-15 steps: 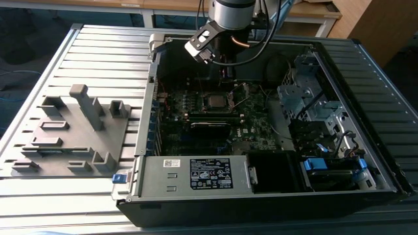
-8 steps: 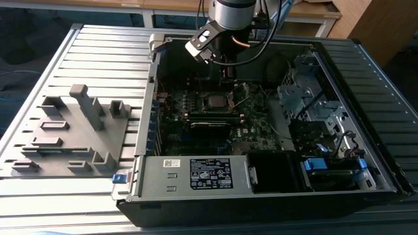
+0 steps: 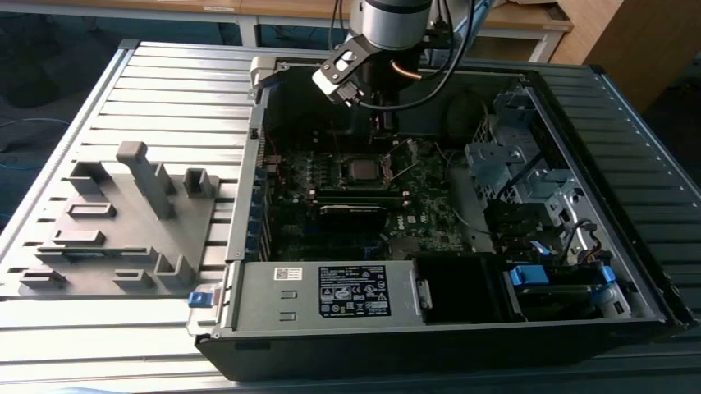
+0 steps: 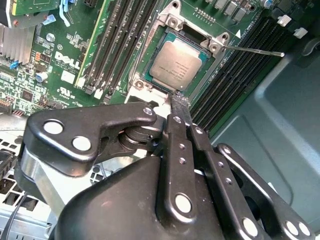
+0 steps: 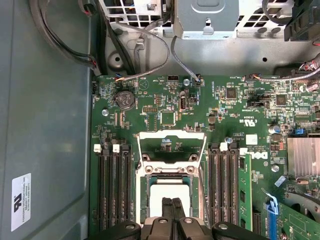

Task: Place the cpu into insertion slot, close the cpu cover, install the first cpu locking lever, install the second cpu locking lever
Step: 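Close the cpu cover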

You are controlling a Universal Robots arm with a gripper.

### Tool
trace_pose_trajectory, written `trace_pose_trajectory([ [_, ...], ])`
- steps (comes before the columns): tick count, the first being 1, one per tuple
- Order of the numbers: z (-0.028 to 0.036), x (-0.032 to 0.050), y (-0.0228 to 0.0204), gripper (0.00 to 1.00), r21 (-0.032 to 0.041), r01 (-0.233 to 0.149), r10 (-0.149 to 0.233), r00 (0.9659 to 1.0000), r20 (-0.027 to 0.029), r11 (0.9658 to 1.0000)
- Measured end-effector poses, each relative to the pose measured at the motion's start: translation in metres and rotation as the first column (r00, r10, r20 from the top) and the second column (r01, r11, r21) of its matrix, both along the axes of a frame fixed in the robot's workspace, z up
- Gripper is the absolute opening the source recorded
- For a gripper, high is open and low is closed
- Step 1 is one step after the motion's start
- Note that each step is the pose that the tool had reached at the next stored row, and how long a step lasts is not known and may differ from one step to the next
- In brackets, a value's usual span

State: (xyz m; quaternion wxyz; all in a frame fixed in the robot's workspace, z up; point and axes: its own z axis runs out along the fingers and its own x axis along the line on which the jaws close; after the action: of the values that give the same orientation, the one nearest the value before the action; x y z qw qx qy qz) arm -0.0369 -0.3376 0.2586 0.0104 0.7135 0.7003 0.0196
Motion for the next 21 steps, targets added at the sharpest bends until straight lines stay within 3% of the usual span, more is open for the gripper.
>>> trace_pose_trajectory([
  [21, 0.0013, 0.0032, 0.0000, 0.11, 0.0000, 0.000, 0.000, 1.0000, 0.0000, 1.0000],
])
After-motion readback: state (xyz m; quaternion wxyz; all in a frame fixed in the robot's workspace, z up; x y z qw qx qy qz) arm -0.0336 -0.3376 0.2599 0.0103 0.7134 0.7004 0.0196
